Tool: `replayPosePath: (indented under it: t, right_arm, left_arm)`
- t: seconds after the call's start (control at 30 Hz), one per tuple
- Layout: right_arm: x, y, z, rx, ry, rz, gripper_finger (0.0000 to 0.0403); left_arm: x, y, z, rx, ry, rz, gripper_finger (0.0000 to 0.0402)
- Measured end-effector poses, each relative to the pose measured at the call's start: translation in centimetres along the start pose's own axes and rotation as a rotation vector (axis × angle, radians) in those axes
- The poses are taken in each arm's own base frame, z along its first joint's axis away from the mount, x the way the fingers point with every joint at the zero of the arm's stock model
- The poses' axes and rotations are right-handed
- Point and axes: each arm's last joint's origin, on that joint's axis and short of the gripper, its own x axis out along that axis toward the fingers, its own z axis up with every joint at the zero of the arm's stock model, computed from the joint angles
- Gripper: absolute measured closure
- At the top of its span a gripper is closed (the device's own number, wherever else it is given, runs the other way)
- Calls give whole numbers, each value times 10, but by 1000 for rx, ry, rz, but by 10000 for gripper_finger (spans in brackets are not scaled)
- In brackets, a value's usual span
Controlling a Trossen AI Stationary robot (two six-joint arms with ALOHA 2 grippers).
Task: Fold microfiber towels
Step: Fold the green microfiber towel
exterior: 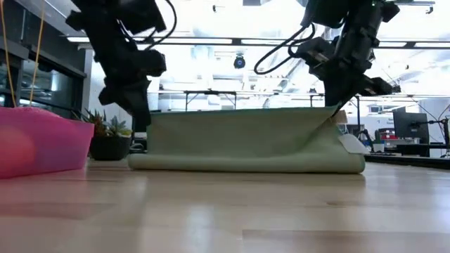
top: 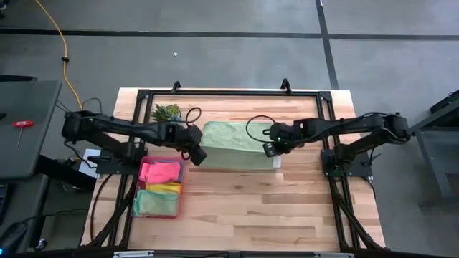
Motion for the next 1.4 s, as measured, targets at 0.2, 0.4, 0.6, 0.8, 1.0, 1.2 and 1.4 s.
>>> replayPosePath:
  t: [0.2,0.4,0.6,0.8,1.0,1.2,1.4]
  right_arm:
    - [0,-7,13,49,-59,-33,403]
    - [-1,-15,26,103,-117,-64,403]
    - [6,-22,39,133,-127,-101,403]
    - [24,-25,51,133,-129,-144,403]
    - [30,-32,63,162,-159,-166,403]
    - [33,-36,68,185,-160,-176,403]
    - [33,-36,68,196,-162,-175,403]
  left_arm:
    - [21,-2,7,-17,-44,36,401]
    - [31,2,11,-39,-82,110,401]
    - [32,9,15,-108,-133,183,401]
    - [32,13,19,-125,-178,239,401]
    - [32,18,24,-148,-218,272,401]
    - [37,20,29,-119,-227,253,401]
    - [44,19,29,-124,-206,239,401]
